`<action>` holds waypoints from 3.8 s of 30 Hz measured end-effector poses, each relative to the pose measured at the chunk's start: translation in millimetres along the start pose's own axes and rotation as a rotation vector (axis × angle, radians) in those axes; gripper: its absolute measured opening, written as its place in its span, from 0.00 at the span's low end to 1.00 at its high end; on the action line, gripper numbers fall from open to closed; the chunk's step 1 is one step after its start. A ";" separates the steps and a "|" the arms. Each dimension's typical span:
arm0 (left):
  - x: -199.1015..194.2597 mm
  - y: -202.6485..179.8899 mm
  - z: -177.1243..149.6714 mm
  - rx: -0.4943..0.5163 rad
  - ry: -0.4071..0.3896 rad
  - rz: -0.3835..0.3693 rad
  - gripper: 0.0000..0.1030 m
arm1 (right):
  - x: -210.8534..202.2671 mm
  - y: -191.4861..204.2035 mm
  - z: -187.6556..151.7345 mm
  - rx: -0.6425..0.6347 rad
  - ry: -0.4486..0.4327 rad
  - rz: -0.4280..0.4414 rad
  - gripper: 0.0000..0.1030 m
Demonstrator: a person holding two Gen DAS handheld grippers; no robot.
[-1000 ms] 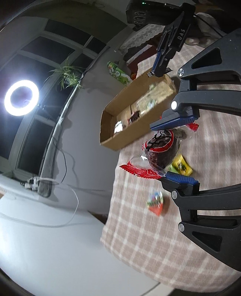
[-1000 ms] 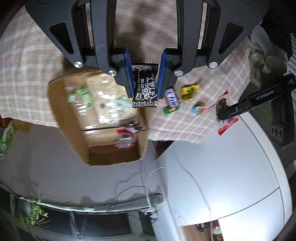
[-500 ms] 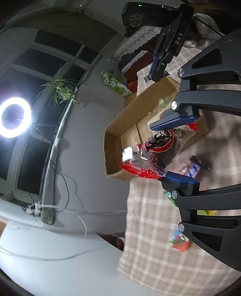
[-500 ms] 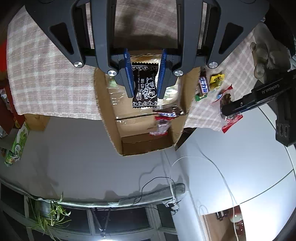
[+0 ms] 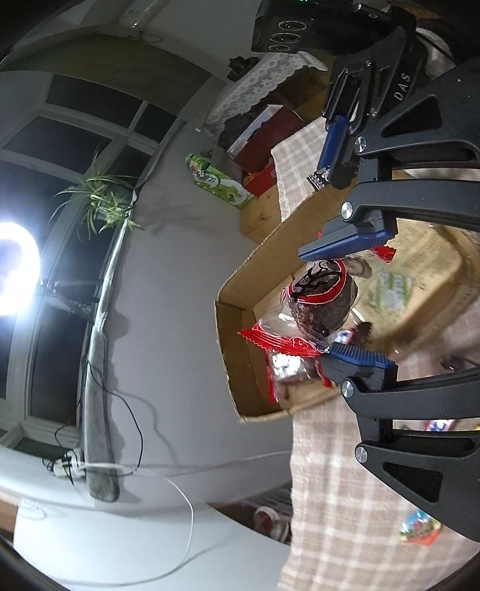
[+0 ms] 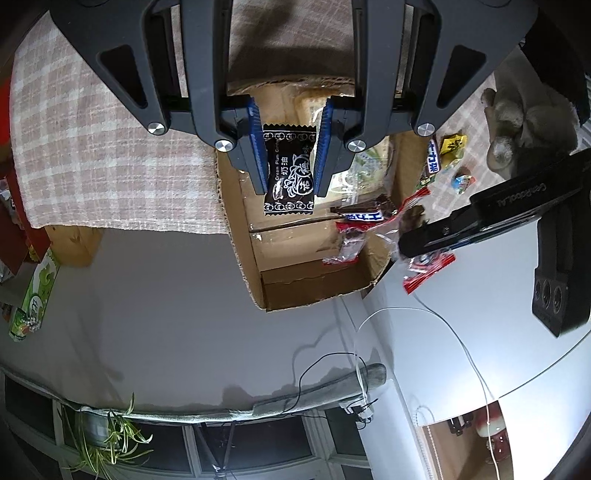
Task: Organize snacks
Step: 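Open the left gripper over the box while the right releases the black packet, then move both grippers back toward the remaining snack pile, then grasp an orange triangular candy with the left gripper while the right grasps a green-and-white pack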
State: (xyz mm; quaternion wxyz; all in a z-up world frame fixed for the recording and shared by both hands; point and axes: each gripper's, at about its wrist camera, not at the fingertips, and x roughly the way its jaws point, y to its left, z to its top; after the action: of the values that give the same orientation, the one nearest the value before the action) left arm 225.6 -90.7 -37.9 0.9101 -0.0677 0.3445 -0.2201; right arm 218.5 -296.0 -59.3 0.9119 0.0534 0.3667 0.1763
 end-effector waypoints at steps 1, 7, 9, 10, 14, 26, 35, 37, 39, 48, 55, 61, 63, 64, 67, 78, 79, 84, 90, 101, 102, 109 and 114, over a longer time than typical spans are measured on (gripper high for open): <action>3.7 -1.5 1.6 0.005 0.004 -0.001 0.41 | 0.9 -0.8 0.2 0.003 0.001 -0.001 0.25; 19.3 -6.0 7.8 0.018 0.021 -0.005 0.41 | 9.5 -6.9 3.2 0.010 0.006 0.004 0.25; 23.5 -6.9 9.9 0.020 0.028 -0.008 0.41 | 12.2 -7.3 3.9 0.010 0.010 0.008 0.25; 25.7 -8.5 10.7 0.023 0.032 -0.009 0.41 | 13.3 -7.6 3.8 0.010 0.012 0.009 0.25; 31.2 -11.8 12.1 0.030 0.041 -0.011 0.41 | 17.0 -7.4 3.2 0.012 0.023 0.018 0.25; 34.5 -16.3 12.6 0.035 0.048 -0.002 0.42 | 22.5 -10.4 4.3 0.014 0.040 0.018 0.27; 23.7 -15.4 11.2 0.032 0.038 0.003 0.42 | 13.9 -9.8 1.3 0.024 0.024 0.007 0.51; 18.1 -15.2 10.5 0.032 0.032 0.005 0.42 | 10.5 -8.2 0.4 0.024 0.021 0.005 0.51; 10.6 -14.6 9.2 0.030 0.025 0.007 0.43 | 6.5 -5.1 -0.3 0.019 0.019 0.005 0.51; -31.1 -6.2 1.1 0.011 -0.018 0.021 0.46 | -18.8 19.4 -9.4 0.000 -0.009 0.011 0.62; -70.1 17.4 -12.6 -0.015 -0.045 0.056 0.51 | -30.7 50.2 -25.0 -0.033 -0.006 0.051 0.62; -98.0 50.0 -26.3 -0.067 -0.062 0.103 0.51 | -26.7 76.6 -39.4 -0.065 0.014 0.096 0.62; -107.3 62.5 -31.7 -0.083 -0.067 0.121 0.51 | -24.3 86.5 -44.4 -0.077 0.023 0.109 0.62; -110.8 67.1 -33.2 -0.090 -0.068 0.127 0.51 | -22.8 92.7 -47.2 -0.085 0.030 0.119 0.62; -120.1 84.3 -40.7 -0.117 -0.067 0.150 0.51 | -18.2 110.8 -54.0 -0.112 0.045 0.147 0.62; -126.3 139.7 -64.0 -0.217 -0.036 0.195 0.51 | 25.0 179.0 -73.5 -0.188 0.115 0.228 0.62; -125.8 143.7 -66.1 -0.224 -0.031 0.196 0.51 | 29.0 183.0 -73.5 -0.192 0.119 0.231 0.62; -113.6 158.6 -72.8 -0.242 0.003 0.193 0.51 | 54.4 198.9 -68.5 -0.201 0.141 0.241 0.62; -93.0 168.9 -79.4 -0.245 0.048 0.189 0.51 | 88.0 207.6 -64.0 -0.188 0.184 0.245 0.61; -63.6 174.2 -83.3 -0.207 0.099 0.183 0.51 | 131.4 214.2 -58.5 -0.166 0.232 0.226 0.55; -62.0 174.1 -83.3 -0.202 0.102 0.185 0.51 | 134.4 214.9 -57.9 -0.165 0.234 0.224 0.55; -49.3 176.0 -89.1 -0.181 0.138 0.205 0.50 | 150.3 222.2 -56.5 -0.191 0.246 0.199 0.46; -46.3 172.2 -91.7 -0.146 0.148 0.219 0.35 | 155.5 228.9 -59.3 -0.222 0.253 0.184 0.34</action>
State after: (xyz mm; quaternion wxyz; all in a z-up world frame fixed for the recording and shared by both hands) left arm 195.5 86.5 -126.7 0.8935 -0.0794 0.4310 -0.0981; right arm 217.0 -28.4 -151.5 0.8389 -0.0369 0.4502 0.3036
